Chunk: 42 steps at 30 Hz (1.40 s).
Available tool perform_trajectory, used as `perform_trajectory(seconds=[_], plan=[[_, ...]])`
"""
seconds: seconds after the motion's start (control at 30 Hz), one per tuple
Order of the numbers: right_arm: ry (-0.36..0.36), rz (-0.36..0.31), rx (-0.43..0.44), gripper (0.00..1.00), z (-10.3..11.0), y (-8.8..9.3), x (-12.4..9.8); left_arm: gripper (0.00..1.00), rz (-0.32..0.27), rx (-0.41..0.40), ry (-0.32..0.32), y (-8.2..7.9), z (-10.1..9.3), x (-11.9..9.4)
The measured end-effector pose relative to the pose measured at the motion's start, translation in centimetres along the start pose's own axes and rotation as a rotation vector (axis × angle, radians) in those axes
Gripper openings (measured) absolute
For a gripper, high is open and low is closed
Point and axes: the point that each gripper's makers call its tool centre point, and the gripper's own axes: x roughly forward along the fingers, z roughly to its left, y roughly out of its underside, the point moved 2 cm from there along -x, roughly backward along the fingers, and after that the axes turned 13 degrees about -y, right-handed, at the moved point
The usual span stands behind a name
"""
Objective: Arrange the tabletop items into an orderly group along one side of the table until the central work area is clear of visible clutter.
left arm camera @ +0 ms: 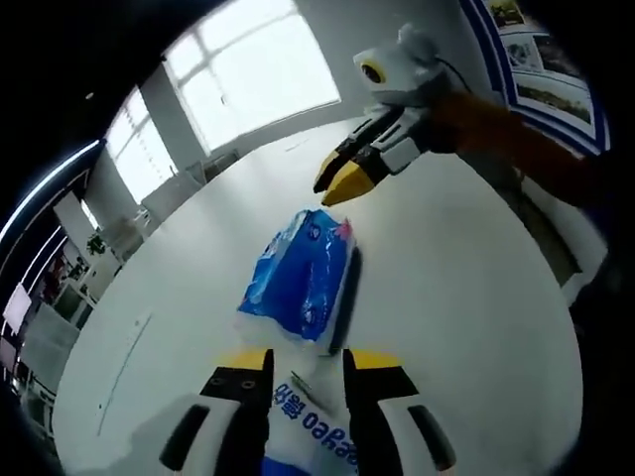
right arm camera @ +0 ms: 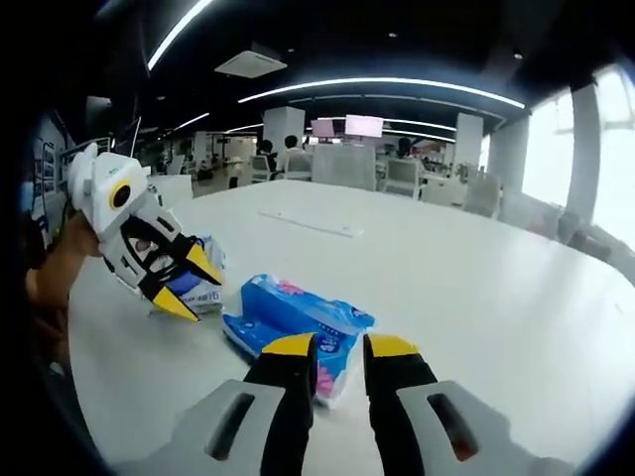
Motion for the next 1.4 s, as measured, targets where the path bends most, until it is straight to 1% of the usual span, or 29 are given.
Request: perform_trajectory(seconds=[0.07,0.1,0.13,0.23,0.3,0.4,0.57,0.77,0.9,0.97,1.03,1.23,1.4], plan=[[-0.004,0.000,-0.025,0.28,0.2,-0.3,0.0,0.33,-0.034,-0.008,-0.016,-0.5,0.4,-0.5],[-0.004,0.004,-0.027,0.29,0.3,-0.4,0.1,0.33,-0.047,-0.009,-0.021,-0.7,0.5,-0.6],[-0.005,0.008,-0.033,0.30,0.5,-0.4,0.1,0.34,-0.052,-0.015,-0.021,-0.9,0.5,-0.9],[0.004,0.014,-0.050,0.36,0.5,-0.5,0.0,0.44,-0.050,-0.021,-0.020,-1.0,0.4,-1.3],[0.010,0.018,-0.061,0.39,0.6,-0.6,-0.1,0.46,-0.054,-0.015,-0.026,-1.0,0.5,-1.6],[0.008,0.018,-0.067,0.38,0.7,-0.8,-0.3,0.46,-0.072,-0.027,-0.031,-1.0,0.7,-2.0],[0.002,0.019,-0.074,0.38,0.8,-1.2,-0.4,0.45,-0.068,-0.029,-0.034,-0.8,0.9,-2.5],[0.006,0.019,-0.083,0.38,0.8,-1.5,-0.5,0.45,-0.084,-0.050,-0.033,-0.9,1.3,-3.4],[0.008,0.019,-0.085,0.39,0.9,-1.6,-0.4,0.46,-0.084,-0.060,-0.042,-0.7,1.7,-4.0],[0.004,0.023,-0.089,0.39,1.0,-1.6,-0.3,0.48,-0.086,-0.075,-0.047,-0.7,2.0,-4.2],[-0.003,0.021,-0.088,0.39,1.3,-1.8,-0.1,0.49,-0.083,-0.071,-0.058,-0.5,2.1,-4.3],[-0.032,0.034,-0.110,0.39,2.5,-2.2,1.0,0.49,-0.079,-0.069,-0.069,0.2,3.0,-5.0],[-0.045,0.035,-0.119,0.38,2.9,-2.7,1.7,0.49,-0.072,-0.073,-0.085,0.8,3.3,-5.8]])
